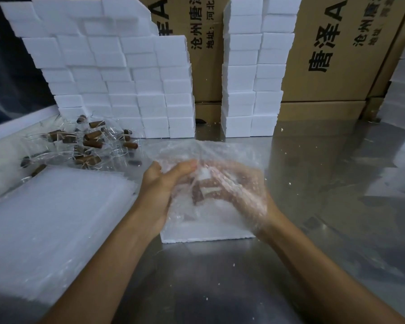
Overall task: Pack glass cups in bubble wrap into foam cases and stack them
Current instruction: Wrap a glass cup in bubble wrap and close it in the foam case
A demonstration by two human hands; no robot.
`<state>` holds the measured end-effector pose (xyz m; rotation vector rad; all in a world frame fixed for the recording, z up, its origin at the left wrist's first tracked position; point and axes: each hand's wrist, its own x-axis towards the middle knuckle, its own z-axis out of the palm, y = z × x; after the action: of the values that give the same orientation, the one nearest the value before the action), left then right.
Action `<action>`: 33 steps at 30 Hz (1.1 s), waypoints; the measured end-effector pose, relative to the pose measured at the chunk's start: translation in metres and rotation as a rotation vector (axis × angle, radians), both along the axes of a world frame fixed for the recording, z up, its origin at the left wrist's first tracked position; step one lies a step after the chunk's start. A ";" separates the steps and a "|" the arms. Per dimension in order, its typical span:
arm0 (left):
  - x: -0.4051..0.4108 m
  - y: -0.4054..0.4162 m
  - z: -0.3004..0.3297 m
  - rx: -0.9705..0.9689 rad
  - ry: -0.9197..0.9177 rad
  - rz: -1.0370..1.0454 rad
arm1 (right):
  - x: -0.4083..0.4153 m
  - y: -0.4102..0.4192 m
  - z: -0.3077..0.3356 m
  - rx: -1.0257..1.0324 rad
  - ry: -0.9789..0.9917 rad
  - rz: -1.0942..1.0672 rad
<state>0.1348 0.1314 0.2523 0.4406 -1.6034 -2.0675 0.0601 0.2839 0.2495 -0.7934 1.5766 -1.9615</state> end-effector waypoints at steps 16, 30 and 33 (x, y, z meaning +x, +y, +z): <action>0.002 -0.009 0.006 0.400 0.255 -0.011 | -0.015 -0.009 -0.004 -0.124 -0.179 -0.255; -0.006 0.023 -0.005 0.231 0.125 -0.096 | -0.014 -0.012 -0.007 -0.227 -0.163 -0.408; -0.006 0.024 -0.008 0.152 0.096 -0.124 | -0.014 -0.011 -0.008 -0.205 -0.037 -0.529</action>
<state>0.1283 0.1551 0.2444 0.2944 -1.4569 -2.2777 0.0457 0.2727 0.2418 -0.4323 1.7062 -2.5244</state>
